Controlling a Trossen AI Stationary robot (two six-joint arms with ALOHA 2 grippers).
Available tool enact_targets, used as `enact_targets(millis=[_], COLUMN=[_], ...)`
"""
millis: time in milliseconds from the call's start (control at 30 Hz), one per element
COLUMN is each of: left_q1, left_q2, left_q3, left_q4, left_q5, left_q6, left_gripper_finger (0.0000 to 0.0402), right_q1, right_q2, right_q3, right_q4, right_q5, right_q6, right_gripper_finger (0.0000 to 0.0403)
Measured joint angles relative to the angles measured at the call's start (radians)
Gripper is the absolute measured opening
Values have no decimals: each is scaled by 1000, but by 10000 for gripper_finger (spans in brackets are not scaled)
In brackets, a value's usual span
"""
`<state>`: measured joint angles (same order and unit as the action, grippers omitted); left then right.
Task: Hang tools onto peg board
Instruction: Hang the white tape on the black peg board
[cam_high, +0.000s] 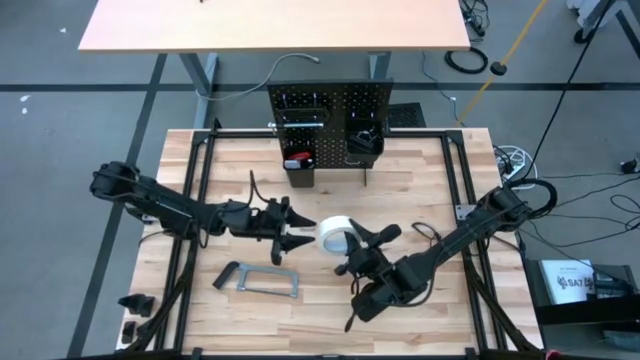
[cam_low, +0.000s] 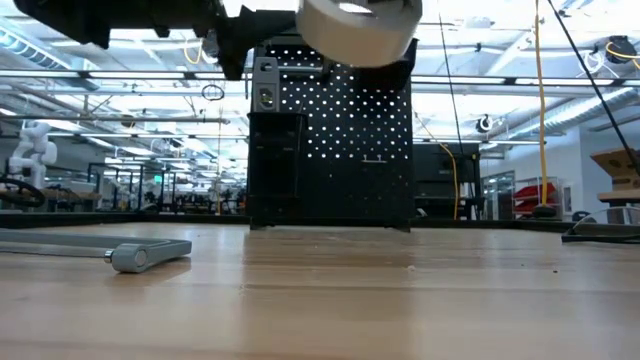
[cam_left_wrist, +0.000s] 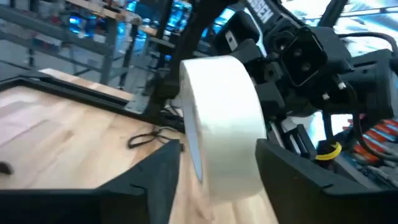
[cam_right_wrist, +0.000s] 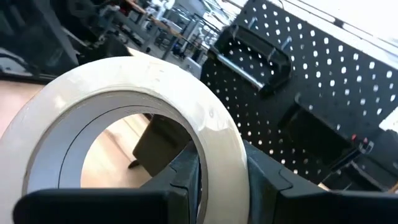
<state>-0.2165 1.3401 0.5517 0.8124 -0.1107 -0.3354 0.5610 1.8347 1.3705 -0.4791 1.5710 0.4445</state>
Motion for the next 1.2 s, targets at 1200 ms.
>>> enact_targets(millis=[1200], left_q1=[0], left_q2=[104], left_q3=[140], left_q4=[-196], left_q5=[-126], left_q6=[5], left_gripper_finger=[282], right_q1=[-84], right_q2=[0], right_q3=[46], right_q4=[126], right_q5=[-93], right_q6=[-330], right_gripper_finger=[76])
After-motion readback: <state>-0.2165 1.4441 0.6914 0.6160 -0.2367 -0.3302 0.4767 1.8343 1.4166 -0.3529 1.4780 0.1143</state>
